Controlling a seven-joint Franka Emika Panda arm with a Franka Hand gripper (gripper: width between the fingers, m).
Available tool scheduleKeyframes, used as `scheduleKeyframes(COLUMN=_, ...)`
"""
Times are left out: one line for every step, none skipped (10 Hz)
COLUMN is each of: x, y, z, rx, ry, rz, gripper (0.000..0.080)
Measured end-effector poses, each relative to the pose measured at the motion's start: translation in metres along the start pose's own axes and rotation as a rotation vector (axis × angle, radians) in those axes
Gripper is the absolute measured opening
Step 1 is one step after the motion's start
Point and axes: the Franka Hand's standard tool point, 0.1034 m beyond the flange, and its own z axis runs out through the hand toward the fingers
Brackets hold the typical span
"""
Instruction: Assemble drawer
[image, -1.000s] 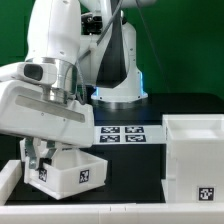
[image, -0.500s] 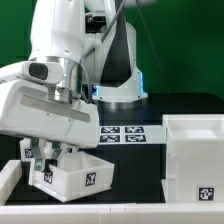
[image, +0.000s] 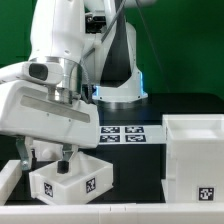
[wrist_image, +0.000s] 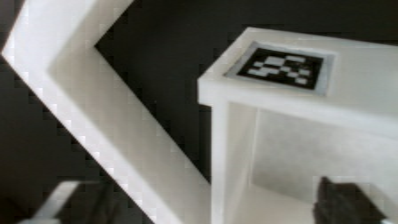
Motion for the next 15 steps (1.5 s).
scheduleKeyframes(x=0.000, y=0.004, z=0.000, rx=0.008, ry=-0.005, rz=-0.123, gripper=0.0620)
scheduleKeyframes(x=-0.002, y=0.006, z=0.001, rx=0.047, ry=-0.036, rz=-0.142, gripper=0.0620)
scheduleKeyframes(x=0.000, y=0.012, z=-0.003, rx=0.081, ry=-0.065, rz=-0.139, gripper=0.0644)
scheduleKeyframes(x=0.001, y=0.016, z=-0.008, rx=0.103, ry=-0.086, rz=-0.142, gripper=0.0648)
scheduleKeyframes(x=0.006, y=0.017, z=-0.010, rx=0.103, ry=-0.085, rz=-0.149, gripper=0.0648)
scheduleKeyframes(x=0.004, y=0.016, z=-0.009, rx=0.106, ry=-0.086, rz=-0.149, gripper=0.0649)
scheduleKeyframes(x=0.002, y=0.015, z=-0.008, rx=0.113, ry=-0.093, rz=-0.149, gripper=0.0649)
scheduleKeyframes(x=0.002, y=0.014, z=-0.008, rx=0.120, ry=-0.097, rz=-0.150, gripper=0.0649)
scheduleKeyframes(x=-0.007, y=0.011, z=-0.005, rx=0.203, ry=-0.157, rz=-0.157, gripper=0.0649)
scheduleKeyframes(x=-0.009, y=0.018, z=-0.006, rx=0.288, ry=-0.210, rz=-0.149, gripper=0.0649)
scheduleKeyframes(x=-0.007, y=0.022, z=-0.005, rx=0.344, ry=-0.231, rz=-0.137, gripper=0.0649)
scheduleKeyframes(x=-0.005, y=0.025, z=-0.004, rx=0.383, ry=-0.243, rz=-0.121, gripper=0.0649)
scheduleKeyframes(x=0.000, y=0.026, z=-0.003, rx=0.372, ry=-0.235, rz=-0.124, gripper=0.0649)
scheduleKeyframes(x=0.003, y=0.025, z=-0.002, rx=0.370, ry=-0.232, rz=-0.127, gripper=0.0649)
scheduleKeyframes(x=0.002, y=0.025, z=-0.002, rx=0.370, ry=-0.232, rz=-0.127, gripper=0.0649)
